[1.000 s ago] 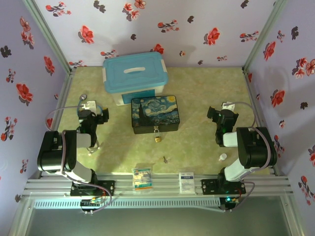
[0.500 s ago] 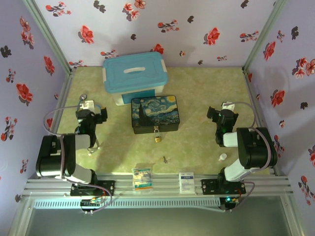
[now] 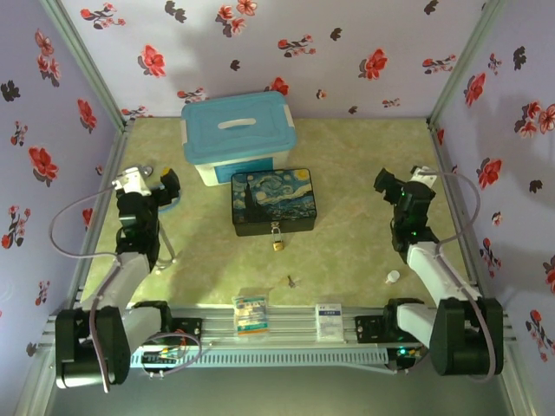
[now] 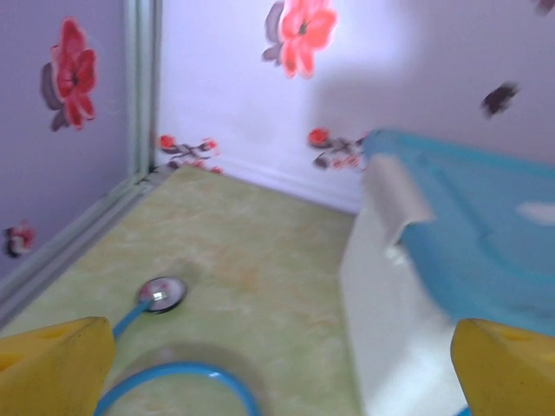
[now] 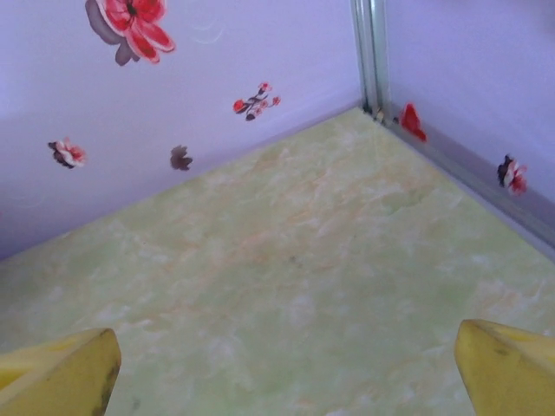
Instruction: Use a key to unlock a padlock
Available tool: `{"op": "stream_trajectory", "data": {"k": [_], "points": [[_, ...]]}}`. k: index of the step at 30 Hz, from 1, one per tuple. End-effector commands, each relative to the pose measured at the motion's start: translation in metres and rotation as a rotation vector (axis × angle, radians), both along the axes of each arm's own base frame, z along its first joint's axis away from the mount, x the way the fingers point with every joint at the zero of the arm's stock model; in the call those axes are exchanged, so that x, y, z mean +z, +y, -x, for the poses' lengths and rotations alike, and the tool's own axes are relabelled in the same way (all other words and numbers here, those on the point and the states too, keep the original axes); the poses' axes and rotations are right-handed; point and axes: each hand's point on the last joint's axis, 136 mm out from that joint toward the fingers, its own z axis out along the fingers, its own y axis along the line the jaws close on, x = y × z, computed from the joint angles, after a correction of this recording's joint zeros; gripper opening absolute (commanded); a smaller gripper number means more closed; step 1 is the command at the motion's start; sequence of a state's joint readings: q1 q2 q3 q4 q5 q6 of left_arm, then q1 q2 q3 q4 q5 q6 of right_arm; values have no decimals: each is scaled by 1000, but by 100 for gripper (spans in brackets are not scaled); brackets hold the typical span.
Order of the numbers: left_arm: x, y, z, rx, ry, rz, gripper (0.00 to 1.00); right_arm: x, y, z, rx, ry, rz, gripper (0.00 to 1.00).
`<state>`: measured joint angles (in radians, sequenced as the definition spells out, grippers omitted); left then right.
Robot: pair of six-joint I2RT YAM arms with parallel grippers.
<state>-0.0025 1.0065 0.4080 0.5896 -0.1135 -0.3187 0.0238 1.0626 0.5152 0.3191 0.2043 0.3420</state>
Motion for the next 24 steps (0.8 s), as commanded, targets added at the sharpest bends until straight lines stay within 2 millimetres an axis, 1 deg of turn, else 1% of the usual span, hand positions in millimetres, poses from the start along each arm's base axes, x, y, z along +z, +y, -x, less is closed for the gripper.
{"op": "stream_trajectory", "data": {"k": [1,2,4,5,6,7,9,13,14,16,18,20,21,24], "points": [[0,-9,16,-48,-54,202,100,-35,20,19,66,195,-165,99],[4,-17,18,-97,-62,213,100,-37,29,21,111,207,-191,99],[1,-33,21,-170,28,293,100,-40,52,28,214,242,-275,99],[-7,-38,24,-183,103,326,100,-43,61,31,243,265,-314,99],[-10,-45,28,-204,163,340,100,-48,70,36,265,297,-335,99],[-19,-52,33,-219,230,347,100,-53,77,41,272,335,-332,99],[-27,-65,43,-249,300,365,100,-61,91,51,291,405,-297,99],[-29,-105,61,-382,371,343,100,-77,137,75,419,532,-219,99],[-30,-115,65,-411,389,340,100,-81,144,81,432,563,-195,99],[-36,-139,74,-478,444,343,100,-87,170,99,505,615,-147,98],[-36,-164,86,-563,468,326,100,-93,190,116,559,650,-97,96],[-40,-183,98,-625,492,326,100,-97,207,133,598,667,-50,93],[-40,-191,104,-653,502,328,100,-100,215,142,611,673,-34,90],[-43,-206,121,-700,538,351,100,-104,233,163,650,684,-16,84]]}}
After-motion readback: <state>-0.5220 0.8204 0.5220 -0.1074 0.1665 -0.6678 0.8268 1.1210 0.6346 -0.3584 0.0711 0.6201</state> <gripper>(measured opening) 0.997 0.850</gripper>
